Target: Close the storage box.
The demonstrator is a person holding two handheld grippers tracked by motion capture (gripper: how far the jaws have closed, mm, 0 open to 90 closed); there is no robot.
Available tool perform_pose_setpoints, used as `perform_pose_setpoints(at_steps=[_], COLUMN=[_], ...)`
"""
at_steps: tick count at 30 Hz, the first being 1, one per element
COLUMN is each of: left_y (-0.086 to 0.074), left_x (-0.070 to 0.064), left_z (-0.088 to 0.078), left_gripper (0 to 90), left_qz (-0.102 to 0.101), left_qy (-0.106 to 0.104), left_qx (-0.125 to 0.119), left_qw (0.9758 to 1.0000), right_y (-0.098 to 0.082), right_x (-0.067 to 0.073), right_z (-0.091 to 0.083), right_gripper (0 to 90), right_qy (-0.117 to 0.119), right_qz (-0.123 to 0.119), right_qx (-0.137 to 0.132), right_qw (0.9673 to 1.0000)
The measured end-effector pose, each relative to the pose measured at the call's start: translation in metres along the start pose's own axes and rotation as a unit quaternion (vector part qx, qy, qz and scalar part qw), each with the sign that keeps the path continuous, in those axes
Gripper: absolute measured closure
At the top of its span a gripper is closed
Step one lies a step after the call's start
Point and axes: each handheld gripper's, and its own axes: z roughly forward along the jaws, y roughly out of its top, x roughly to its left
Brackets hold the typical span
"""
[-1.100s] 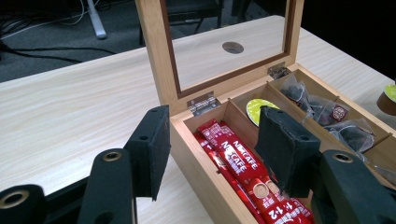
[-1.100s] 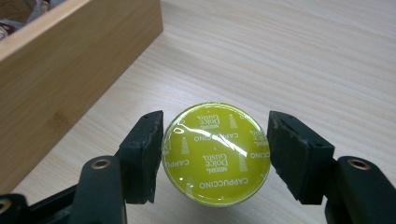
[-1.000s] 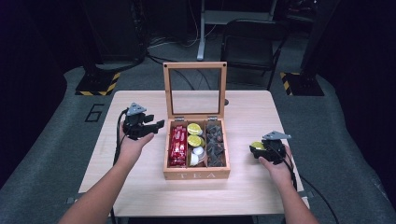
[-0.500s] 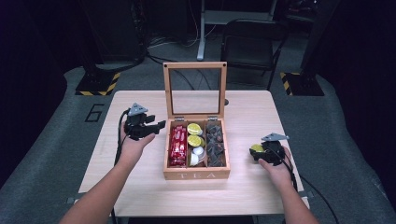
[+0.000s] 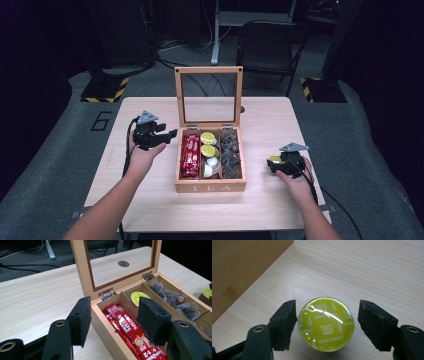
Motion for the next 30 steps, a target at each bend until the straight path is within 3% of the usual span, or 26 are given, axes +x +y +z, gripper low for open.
perform_pose_setpoints(at_steps=[7, 12, 15, 26, 30], left_y=[0.000, 0.001, 0.001, 0.002, 0.002], left_x=[0.001, 0.002, 0.002, 0.004, 0.004], left_z=[-0.001, -0.001, -0.001, -0.002, -0.002], left_gripper=[44.6, 44.6, 44.6, 44.6, 44.6], left_qz=[-0.001, -0.001, 0.000, -0.003, -0.003], left_qy=[0.000, 0.000, -0.001, 0.001, 0.001], left_qx=[-0.002, -0.004, -0.002, -0.001, 0.000], left_qw=[1.0000, 1.0000, 1.0000, 1.0000, 1.0000], right_y=[0.010, 0.024, 0.037, 0.073, 0.088], right_x=[0.001, 0.006, 0.009, 0.020, 0.028], right_z=[-0.008, -0.019, -0.027, -0.030, -0.032], right_gripper=[30.2, 31.4, 32.9, 33.5, 33.6], right_qy=[-0.002, 0.006, 0.018, 0.054, 0.068], right_qz=[0.010, -0.008, -0.029, -0.021, -0.032], right_qx=[-0.006, -0.016, -0.015, -0.025, -0.032], right_qw=[0.9999, 0.9998, 0.9993, 0.9980, 0.9967])
